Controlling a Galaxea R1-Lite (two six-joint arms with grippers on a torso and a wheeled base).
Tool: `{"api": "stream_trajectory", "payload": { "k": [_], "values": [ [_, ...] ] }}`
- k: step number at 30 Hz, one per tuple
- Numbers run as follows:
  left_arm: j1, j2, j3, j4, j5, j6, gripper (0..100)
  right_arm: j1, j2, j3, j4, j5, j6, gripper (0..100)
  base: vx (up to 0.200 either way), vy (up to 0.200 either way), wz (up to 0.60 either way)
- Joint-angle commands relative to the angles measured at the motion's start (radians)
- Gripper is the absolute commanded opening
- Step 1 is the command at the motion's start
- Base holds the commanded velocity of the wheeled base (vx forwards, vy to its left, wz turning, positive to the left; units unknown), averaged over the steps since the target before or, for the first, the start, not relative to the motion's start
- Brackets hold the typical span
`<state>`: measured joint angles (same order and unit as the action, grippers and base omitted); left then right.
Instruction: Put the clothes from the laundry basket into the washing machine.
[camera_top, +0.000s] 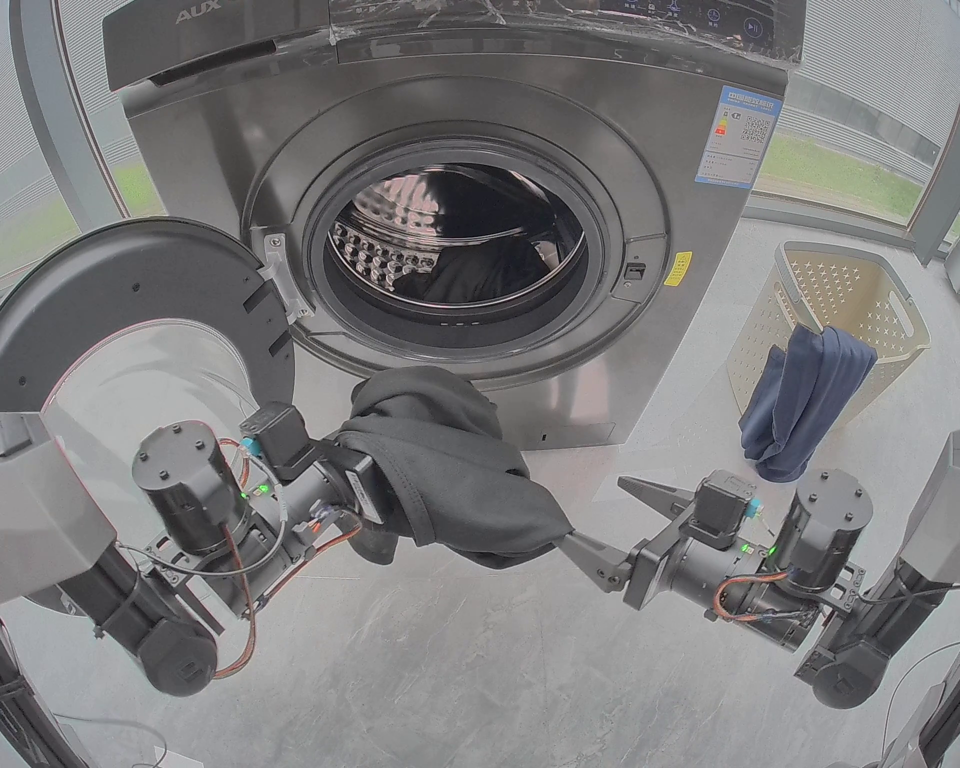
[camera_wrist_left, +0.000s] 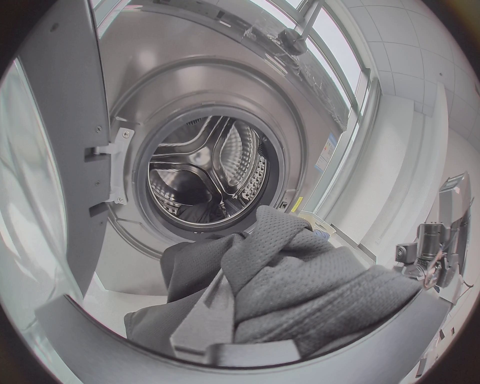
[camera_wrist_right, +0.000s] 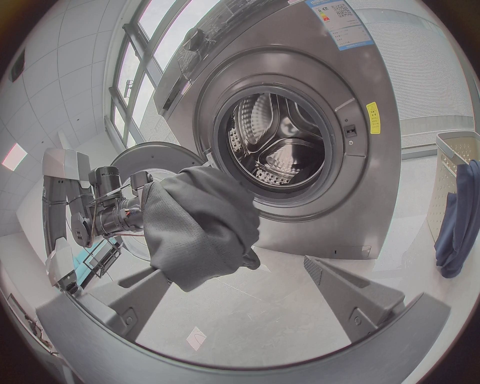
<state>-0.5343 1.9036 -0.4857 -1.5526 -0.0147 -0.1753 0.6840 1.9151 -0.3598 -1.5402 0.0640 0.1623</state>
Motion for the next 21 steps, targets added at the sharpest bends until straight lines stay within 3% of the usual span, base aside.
{"api": "stream_trajectory", "payload": {
  "k": [1, 6, 11, 17, 21],
  "values": [
    [-0.006, -0.097, 0.072, 0.000, -0.011, 0.000, 0, -0.055, -0.054, 0.004, -0.001, -0.006, 0.003, 100, 0.000, 0.000, 0.00],
    [-0.004, -0.086, 0.085, -0.001, -0.022, 0.002, 0, -0.155, -0.007, -0.077, -0.001, -0.053, 0.003, 100, 0.000, 0.000, 0.00],
    [0.002, -0.080, 0.078, -0.001, -0.022, -0.001, 0, -0.155, -0.028, -0.045, -0.001, -0.047, -0.001, 100, 0.000, 0.000, 0.00],
    [0.005, -0.032, 0.044, 0.000, -0.010, 0.008, 0, -0.075, -0.039, 0.019, -0.001, 0.051, -0.001, 100, 0.000, 0.000, 0.00],
    [0.007, -0.020, 0.029, 0.000, 0.002, 0.007, 0, -0.061, -0.036, 0.035, -0.001, 0.046, -0.006, 100, 0.000, 0.000, 0.00]
  ]
}}
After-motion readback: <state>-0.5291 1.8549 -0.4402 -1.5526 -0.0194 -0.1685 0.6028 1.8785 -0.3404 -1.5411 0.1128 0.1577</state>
